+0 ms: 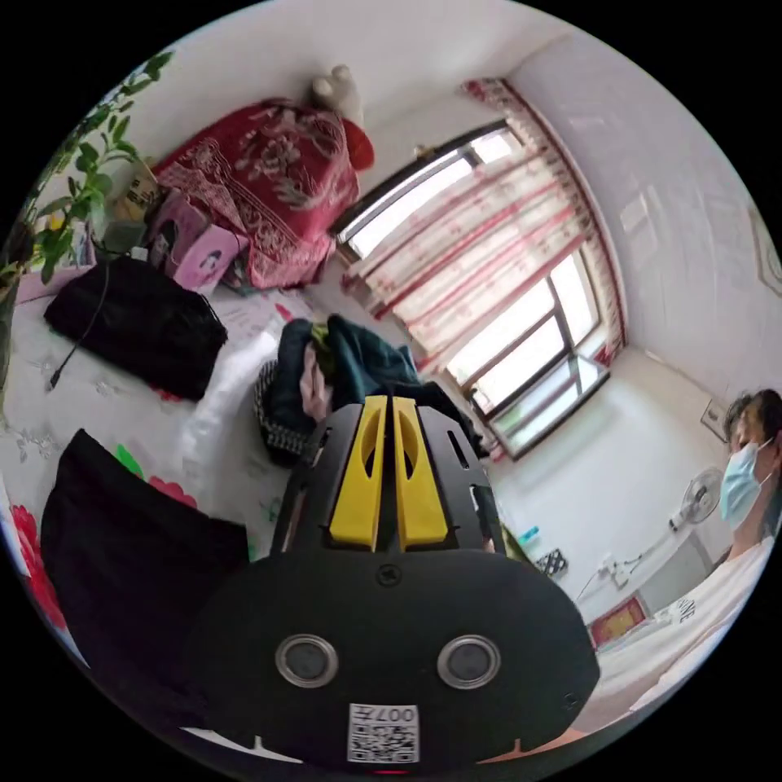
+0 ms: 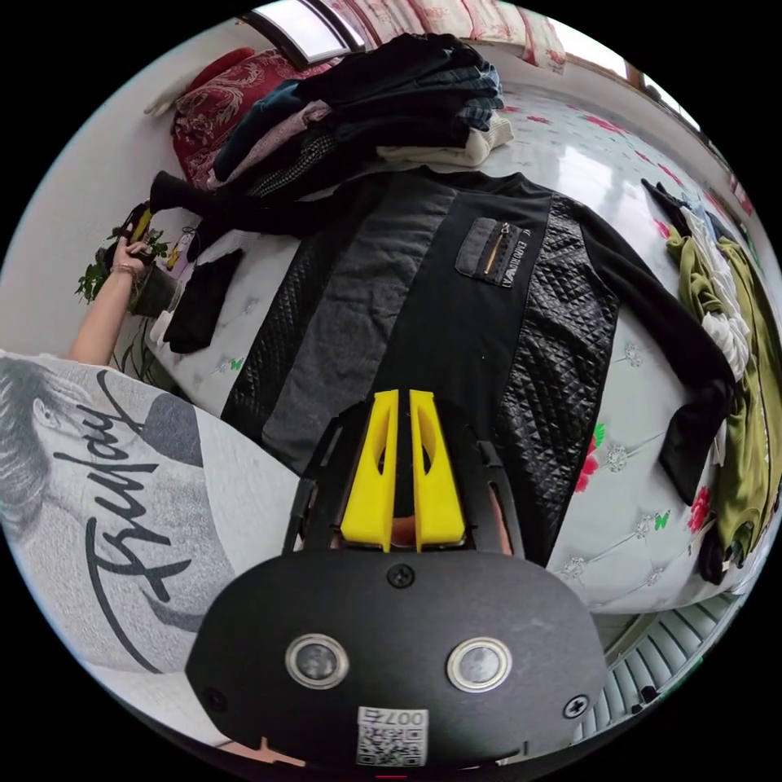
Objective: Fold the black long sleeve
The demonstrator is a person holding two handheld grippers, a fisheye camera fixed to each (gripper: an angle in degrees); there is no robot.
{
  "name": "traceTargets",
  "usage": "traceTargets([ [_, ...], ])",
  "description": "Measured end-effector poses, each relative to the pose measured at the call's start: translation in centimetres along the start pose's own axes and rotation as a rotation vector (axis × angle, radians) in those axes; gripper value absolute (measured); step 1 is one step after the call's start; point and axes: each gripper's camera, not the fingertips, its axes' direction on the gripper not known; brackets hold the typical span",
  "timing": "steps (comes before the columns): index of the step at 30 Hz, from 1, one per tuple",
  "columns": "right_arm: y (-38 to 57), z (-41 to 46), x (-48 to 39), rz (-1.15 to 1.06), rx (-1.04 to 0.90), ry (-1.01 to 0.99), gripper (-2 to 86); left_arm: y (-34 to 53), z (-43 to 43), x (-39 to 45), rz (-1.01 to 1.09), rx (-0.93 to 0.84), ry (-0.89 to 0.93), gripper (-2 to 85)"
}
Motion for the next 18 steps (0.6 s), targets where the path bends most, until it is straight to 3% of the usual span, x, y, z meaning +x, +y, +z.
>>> traceTargets([
  [4,-1.1,-0.2,0.4,-0.037,0.008,-0.010,0.4,-3.5,-5.2,-0.2,-0.027,0.130,0.022,-0.9],
  [8,-1.5,-0.8,1.7,-0.042,0.036,-0.055,1.1,-2.8,-1.0,3.9,0.020,0.040,0.094,-0.9],
  [12,-1.4,-2.4,3.7,-0.021,0.096,-0.092,2.3,1.6,10.2,16.0,0.199,-0.176,0.310,-0.4],
  [14,-1.1,-3.5,4.7,-0.013,0.133,-0.083,2.8,8.3,17.7,25.3,0.323,-0.350,0.490,1.6],
  [18,0.7,-5.3,8.6,0.088,0.208,-0.036,3.6,24.3,28.3,34.0,0.378,-0.714,0.621,7.7],
])
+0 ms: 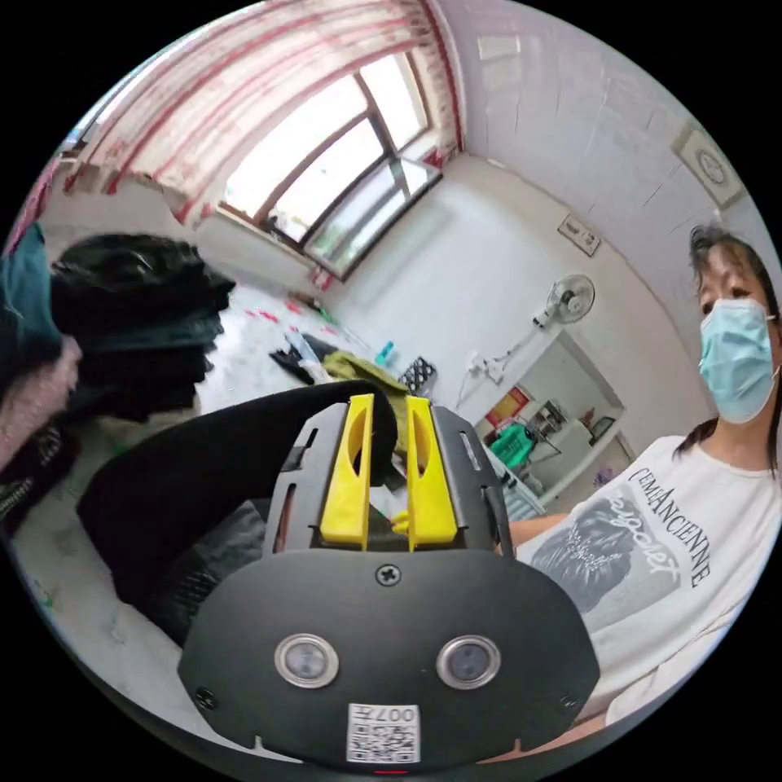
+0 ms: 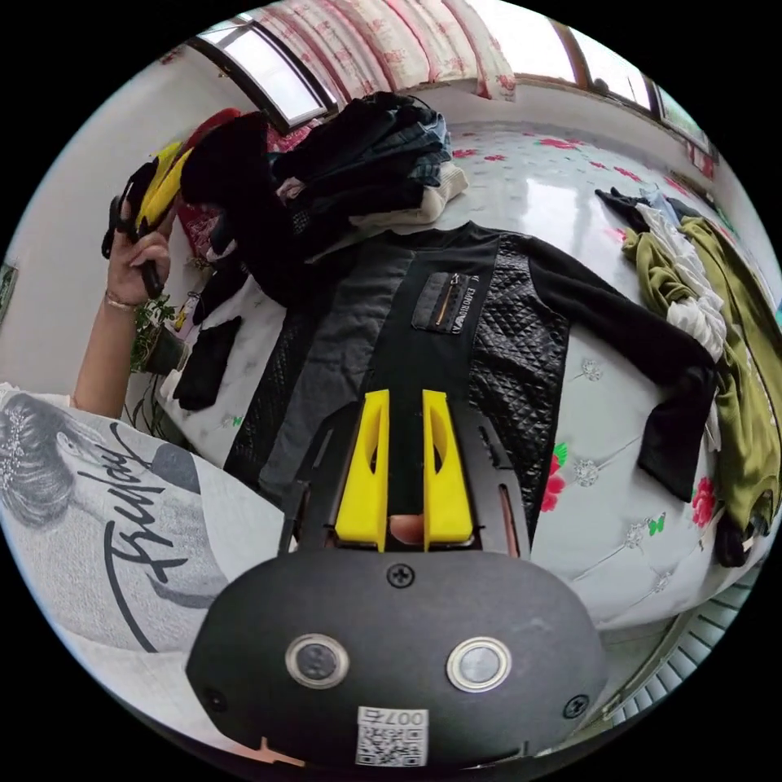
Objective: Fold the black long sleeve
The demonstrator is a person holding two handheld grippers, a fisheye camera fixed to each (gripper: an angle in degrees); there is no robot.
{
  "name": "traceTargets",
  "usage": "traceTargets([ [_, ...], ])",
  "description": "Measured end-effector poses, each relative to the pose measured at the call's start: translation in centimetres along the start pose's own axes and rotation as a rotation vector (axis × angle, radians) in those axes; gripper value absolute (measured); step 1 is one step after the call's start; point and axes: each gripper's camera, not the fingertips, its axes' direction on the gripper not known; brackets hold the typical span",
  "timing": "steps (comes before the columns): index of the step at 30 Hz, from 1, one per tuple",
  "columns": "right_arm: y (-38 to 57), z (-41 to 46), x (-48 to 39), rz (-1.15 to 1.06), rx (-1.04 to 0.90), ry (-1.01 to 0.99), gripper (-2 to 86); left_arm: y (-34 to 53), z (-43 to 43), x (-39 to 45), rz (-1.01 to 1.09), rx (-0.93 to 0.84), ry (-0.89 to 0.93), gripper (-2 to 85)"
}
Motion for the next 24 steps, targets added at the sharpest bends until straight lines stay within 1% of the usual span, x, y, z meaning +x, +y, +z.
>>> traceTargets([
  [1,0.3,-0.2,0.8,0.024,0.005,0.004,3.7,2.5,5.4,-0.4,-0.038,-0.085,0.008,8.4],
  [2,0.9,-0.7,2.4,0.073,0.013,0.002,3.9,5.5,9.3,-0.9,-0.074,-0.152,-0.038,8.4],
  [3,1.7,-1.1,4.0,0.119,0.020,-0.002,4.1,7.1,10.8,-1.0,-0.083,-0.186,-0.080,8.5],
  [4,2.0,-1.3,4.8,0.139,0.020,-0.002,4.1,10.3,13.1,-1.5,-0.107,-0.252,-0.182,8.0],
  [8,3.1,-0.9,9.0,0.215,0.010,0.013,4.8,19.9,15.3,-4.7,-0.261,-0.439,-0.412,7.5],
  [10,2.1,0.0,9.9,0.210,0.002,-0.004,5.0,22.3,14.5,-6.1,-0.317,-0.475,-0.518,7.3],
  [13,-1.5,2.2,9.6,0.130,-0.005,-0.026,5.3,23.6,12.8,-8.2,-0.391,-0.466,-0.632,7.1],
  [15,-4.9,5.5,8.4,0.045,-0.070,-0.011,5.1,23.3,12.4,-9.5,-0.412,-0.446,-0.694,6.7],
  [18,-8.2,9.9,8.2,0.033,-0.152,0.010,3.2,22.3,13.3,-12.1,-0.422,-0.432,-0.782,5.7],
  [20,-9.7,10.6,8.4,0.053,-0.164,0.023,1.7,21.5,14.4,-14.1,-0.432,-0.436,-0.823,5.1],
  [22,-10.9,9.2,7.9,0.003,-0.115,0.061,0.8,20.7,16.1,-16.7,-0.426,-0.448,-0.874,3.6],
  [24,-11.6,3.8,6.0,-0.155,0.045,0.105,0.2,20.3,17.4,-18.7,-0.426,-0.469,-0.916,1.2],
])
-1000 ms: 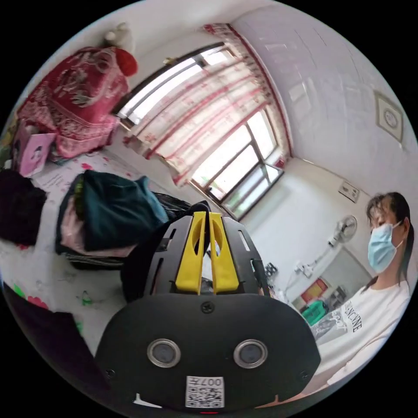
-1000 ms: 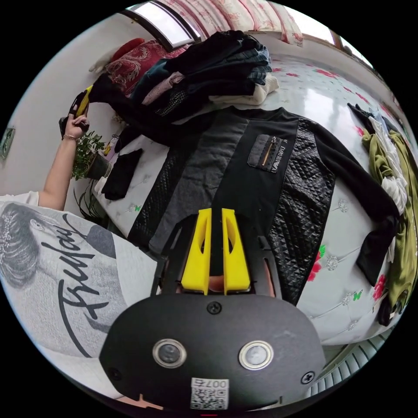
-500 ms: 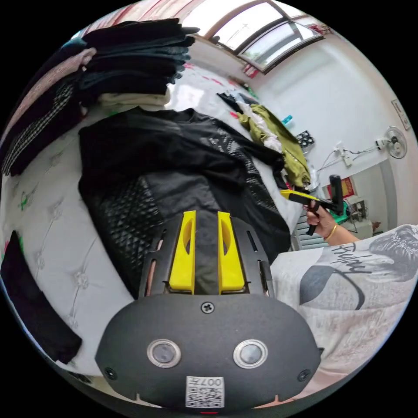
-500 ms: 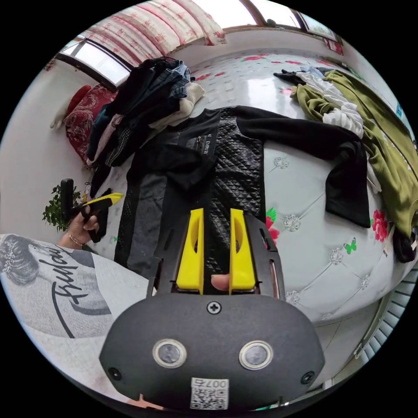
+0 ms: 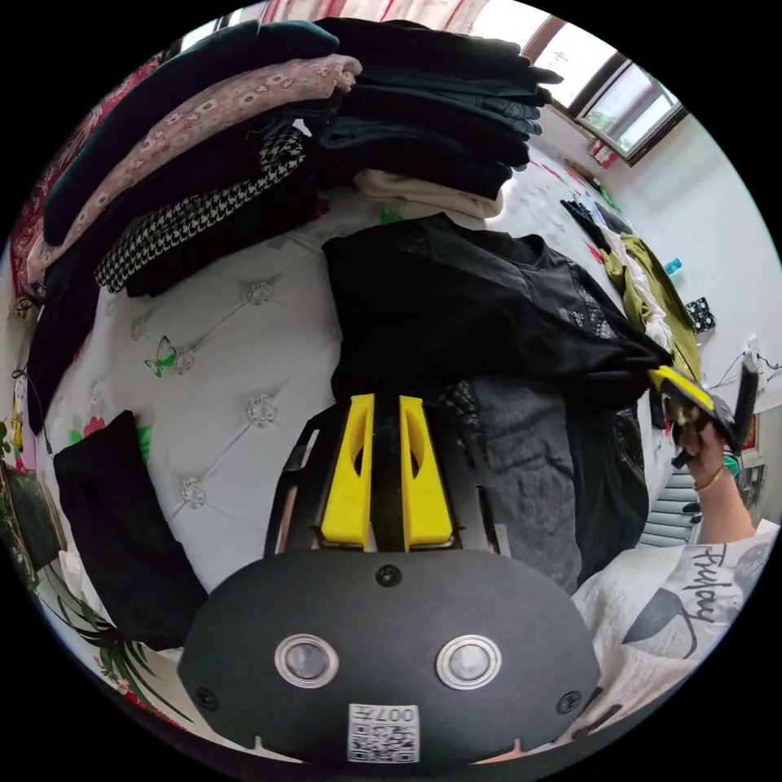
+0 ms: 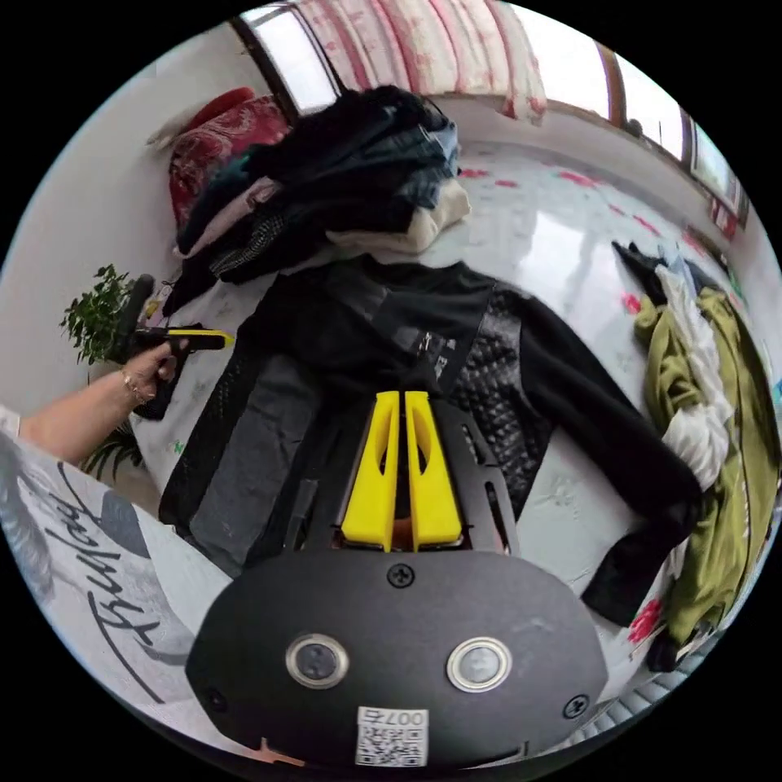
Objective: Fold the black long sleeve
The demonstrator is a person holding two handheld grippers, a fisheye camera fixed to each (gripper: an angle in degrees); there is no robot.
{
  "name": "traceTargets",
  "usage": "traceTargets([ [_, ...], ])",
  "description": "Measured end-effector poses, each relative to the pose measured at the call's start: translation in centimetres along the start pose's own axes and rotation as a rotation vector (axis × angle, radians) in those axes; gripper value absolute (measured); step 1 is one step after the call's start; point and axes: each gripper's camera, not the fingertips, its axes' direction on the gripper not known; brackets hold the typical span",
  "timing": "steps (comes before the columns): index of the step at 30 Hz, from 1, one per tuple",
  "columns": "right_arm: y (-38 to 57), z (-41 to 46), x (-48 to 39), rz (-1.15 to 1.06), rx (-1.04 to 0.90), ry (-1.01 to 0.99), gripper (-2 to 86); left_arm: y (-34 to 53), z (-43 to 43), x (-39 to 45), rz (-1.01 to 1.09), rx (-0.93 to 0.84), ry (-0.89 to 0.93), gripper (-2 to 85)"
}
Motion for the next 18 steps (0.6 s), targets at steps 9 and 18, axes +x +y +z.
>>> traceTargets([
  [9,6.0,-0.1,5.4,0.024,-0.202,0.047,1.8,-0.5,5.4,-1.0,-0.005,-0.037,-0.088,-1.0],
  [18,12.6,-5.1,14.8,0.515,-0.001,0.205,7.6,4.8,2.0,-3.3,-0.139,0.000,-0.021,-1.0],
])
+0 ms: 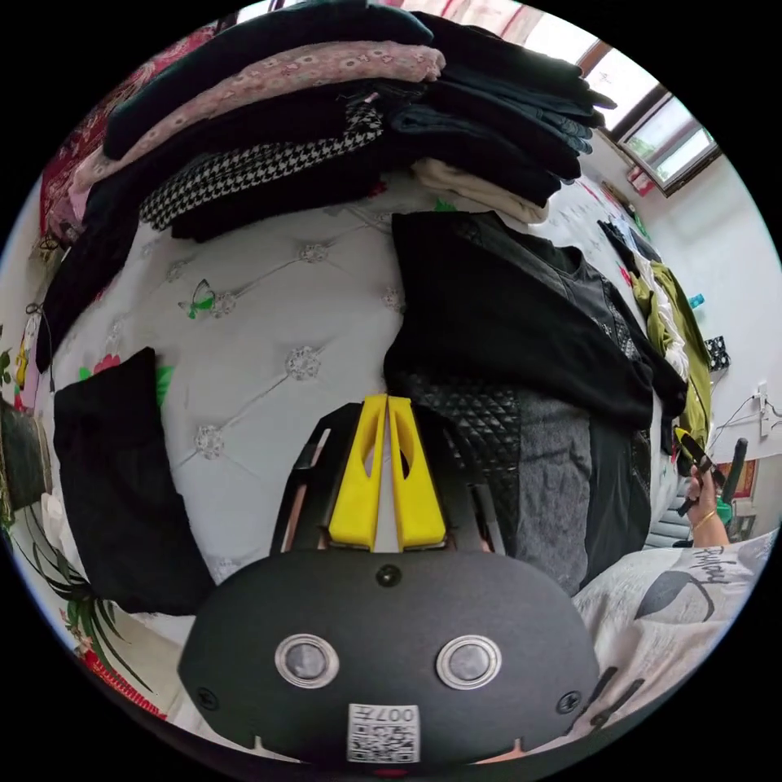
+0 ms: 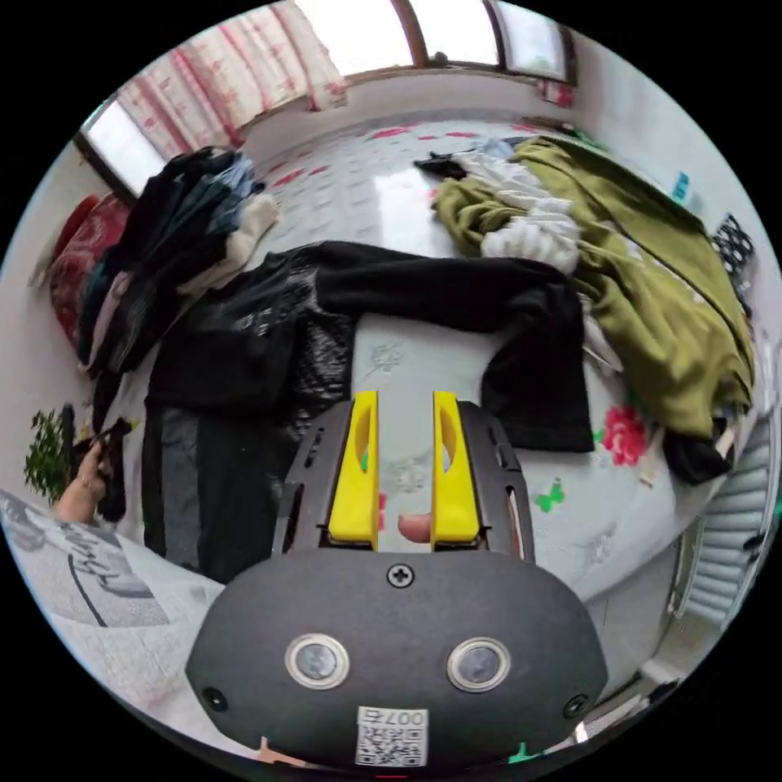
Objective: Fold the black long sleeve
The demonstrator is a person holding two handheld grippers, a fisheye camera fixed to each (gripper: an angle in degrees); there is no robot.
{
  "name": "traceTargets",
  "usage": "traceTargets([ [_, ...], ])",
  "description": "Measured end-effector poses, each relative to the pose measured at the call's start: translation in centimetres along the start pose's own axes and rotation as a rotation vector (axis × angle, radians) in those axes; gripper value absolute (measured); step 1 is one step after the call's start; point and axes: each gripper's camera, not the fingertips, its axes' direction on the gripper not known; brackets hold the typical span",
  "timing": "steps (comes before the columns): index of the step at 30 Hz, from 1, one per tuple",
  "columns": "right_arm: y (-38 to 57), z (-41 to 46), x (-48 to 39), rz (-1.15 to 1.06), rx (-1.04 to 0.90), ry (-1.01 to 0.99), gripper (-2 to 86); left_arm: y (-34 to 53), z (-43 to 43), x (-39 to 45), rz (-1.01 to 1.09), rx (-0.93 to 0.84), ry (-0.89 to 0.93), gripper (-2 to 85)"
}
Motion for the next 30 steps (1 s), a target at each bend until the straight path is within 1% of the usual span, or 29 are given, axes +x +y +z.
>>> traceTargets([
  [1,0.3,-0.4,1.4,0.056,0.017,0.051,8.0,1.3,-0.5,-0.5,-0.026,0.001,0.012,-1.0],
  [3,1.7,-1.2,6.5,0.262,0.038,0.196,9.1,3.3,-0.9,-0.8,-0.061,-0.005,0.027,-1.0],
  [5,2.9,-0.7,9.5,0.359,0.017,0.222,9.5,5.2,-1.2,-0.7,-0.079,-0.018,0.038,-1.0],
  [6,3.5,0.4,10.9,0.392,-0.020,0.189,9.4,6.4,-1.3,-0.5,-0.082,-0.031,0.042,-1.0],
  [8,3.9,2.4,12.2,0.419,-0.089,0.136,8.5,7.8,-1.3,0.1,-0.080,-0.055,0.050,-1.0],
  [10,4.0,2.3,11.8,0.396,-0.033,0.170,6.3,9.2,-1.4,0.8,-0.075,-0.075,0.057,-1.0],
  [11,3.6,2.7,11.6,0.374,-0.059,0.150,4.7,9.5,-1.5,0.9,-0.075,-0.076,0.063,-1.0],
  [14,2.0,2.1,11.0,0.368,-0.050,0.145,1.6,11.0,-2.3,1.4,-0.074,-0.066,0.090,-1.0],
  [16,0.4,0.0,9.6,0.306,0.024,0.138,0.7,11.7,-2.9,1.4,-0.064,-0.060,0.093,-1.0],
  [18,-2.6,-5.0,6.2,0.193,0.192,0.097,0.1,12.4,-3.6,1.3,-0.059,-0.053,0.094,-1.0],
  [19,-3.4,-6.4,5.0,0.155,0.235,0.078,0.0,13.0,-4.1,1.0,-0.060,-0.049,0.095,-1.0],
  [21,-6.1,-13.0,-1.6,-0.064,0.429,-0.002,-0.1,13.8,-4.8,0.4,-0.067,-0.040,0.098,-1.0],
  [22,-6.6,-14.6,-3.5,-0.128,0.467,-0.029,-0.2,14.4,-5.2,-0.1,-0.076,-0.032,0.103,-1.0],
  [24,-7.4,-19.8,-11.8,-0.402,0.558,-0.175,-0.2,15.3,-6.0,-0.9,-0.092,-0.016,0.116,-1.0],
  [25,-7.3,-20.8,-13.9,-0.483,0.573,-0.221,-0.2,15.9,-6.6,-1.4,-0.104,-0.004,0.126,-1.0],
  [27,-5.2,-23.5,-22.8,-0.778,0.576,-0.397,-0.1,16.9,-7.4,-2.2,-0.118,0.016,0.137,-1.0],
  [28,-4.5,-23.7,-25.0,-0.850,0.561,-0.443,-0.1,17.7,-7.9,-2.6,-0.124,0.028,0.142,-0.9],
  [30,-0.6,-22.4,-33.2,-1.082,0.442,-0.608,0.0,18.7,-8.5,-3.3,-0.133,0.038,0.150,-0.9],
])
